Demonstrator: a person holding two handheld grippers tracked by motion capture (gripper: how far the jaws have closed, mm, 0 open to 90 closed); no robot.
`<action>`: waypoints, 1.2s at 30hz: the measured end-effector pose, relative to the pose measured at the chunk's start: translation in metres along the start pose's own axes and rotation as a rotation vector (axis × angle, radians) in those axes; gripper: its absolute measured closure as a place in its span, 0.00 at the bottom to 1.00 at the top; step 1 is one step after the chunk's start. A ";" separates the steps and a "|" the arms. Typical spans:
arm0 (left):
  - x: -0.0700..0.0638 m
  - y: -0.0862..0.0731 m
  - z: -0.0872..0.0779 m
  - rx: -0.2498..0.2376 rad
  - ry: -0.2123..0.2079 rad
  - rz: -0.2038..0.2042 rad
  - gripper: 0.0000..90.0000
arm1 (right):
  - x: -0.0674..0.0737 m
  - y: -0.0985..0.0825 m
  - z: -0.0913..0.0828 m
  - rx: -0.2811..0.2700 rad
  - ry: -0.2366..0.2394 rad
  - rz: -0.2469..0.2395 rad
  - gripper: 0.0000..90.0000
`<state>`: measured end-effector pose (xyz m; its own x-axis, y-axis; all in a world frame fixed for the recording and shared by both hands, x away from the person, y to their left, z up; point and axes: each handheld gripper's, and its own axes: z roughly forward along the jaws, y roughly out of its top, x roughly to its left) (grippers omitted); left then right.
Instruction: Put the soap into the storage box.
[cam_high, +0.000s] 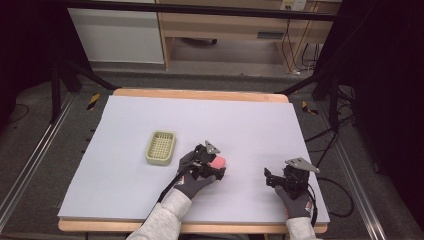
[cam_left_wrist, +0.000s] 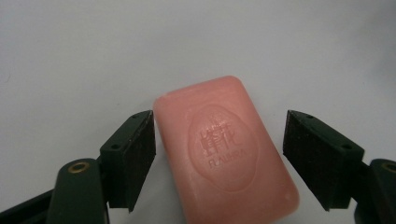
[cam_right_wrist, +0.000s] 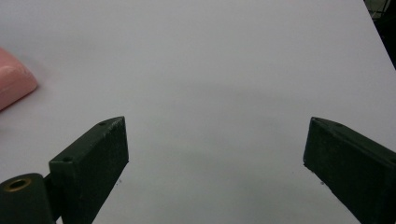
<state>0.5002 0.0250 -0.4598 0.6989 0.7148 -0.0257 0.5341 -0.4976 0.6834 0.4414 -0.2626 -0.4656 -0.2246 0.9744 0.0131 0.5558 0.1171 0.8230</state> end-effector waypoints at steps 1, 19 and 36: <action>0.000 0.000 0.001 0.001 0.004 0.001 0.28 | 0.000 0.000 0.000 0.001 0.000 0.001 0.08; -0.003 -0.002 0.011 0.039 0.018 -0.011 0.29 | 0.001 0.000 0.001 0.009 0.004 0.001 0.08; -0.002 -0.003 0.009 0.065 0.009 -0.018 0.40 | 0.001 0.000 0.001 0.008 -0.001 -0.002 0.08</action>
<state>0.5015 0.0207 -0.4685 0.6849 0.7280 -0.0306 0.5763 -0.5155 0.6341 0.4419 -0.2616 -0.4664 -0.2243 0.9744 0.0109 0.5617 0.1202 0.8186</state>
